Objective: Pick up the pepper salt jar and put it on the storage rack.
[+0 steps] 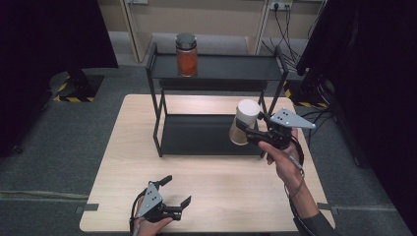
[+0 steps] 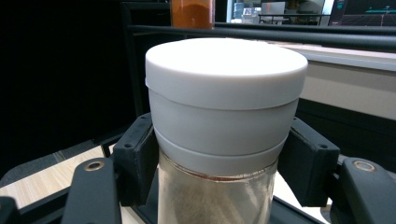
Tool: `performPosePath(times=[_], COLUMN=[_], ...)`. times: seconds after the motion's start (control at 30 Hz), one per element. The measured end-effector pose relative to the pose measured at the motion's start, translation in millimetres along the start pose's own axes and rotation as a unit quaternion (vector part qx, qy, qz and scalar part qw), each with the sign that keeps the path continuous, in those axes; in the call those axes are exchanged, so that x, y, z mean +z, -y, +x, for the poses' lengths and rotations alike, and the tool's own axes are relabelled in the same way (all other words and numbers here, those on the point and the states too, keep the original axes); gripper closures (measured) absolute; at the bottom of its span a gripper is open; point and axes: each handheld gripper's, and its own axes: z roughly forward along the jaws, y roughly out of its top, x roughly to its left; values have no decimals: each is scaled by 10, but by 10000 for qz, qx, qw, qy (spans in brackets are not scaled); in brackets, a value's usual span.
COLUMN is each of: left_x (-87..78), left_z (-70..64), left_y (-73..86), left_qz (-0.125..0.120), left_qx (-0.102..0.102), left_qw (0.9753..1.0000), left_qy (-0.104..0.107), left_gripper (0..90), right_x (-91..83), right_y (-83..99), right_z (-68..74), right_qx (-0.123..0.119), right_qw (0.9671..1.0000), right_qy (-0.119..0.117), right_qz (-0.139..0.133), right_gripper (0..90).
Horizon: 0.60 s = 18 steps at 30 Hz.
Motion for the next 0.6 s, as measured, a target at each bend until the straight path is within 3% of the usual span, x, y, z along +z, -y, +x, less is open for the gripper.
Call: performPosePath(times=[0.6], left_x=[-1], left_z=[4], left_y=[3], left_qz=[-10], left_qx=[-8], left_qw=[10000], left_qy=[-4], left_gripper=[26], right_x=[86], right_y=[-420], right_z=[-52], right_qx=[18], right_qw=[9999], right_qy=[-96], right_qz=[-128], right_gripper=[356])
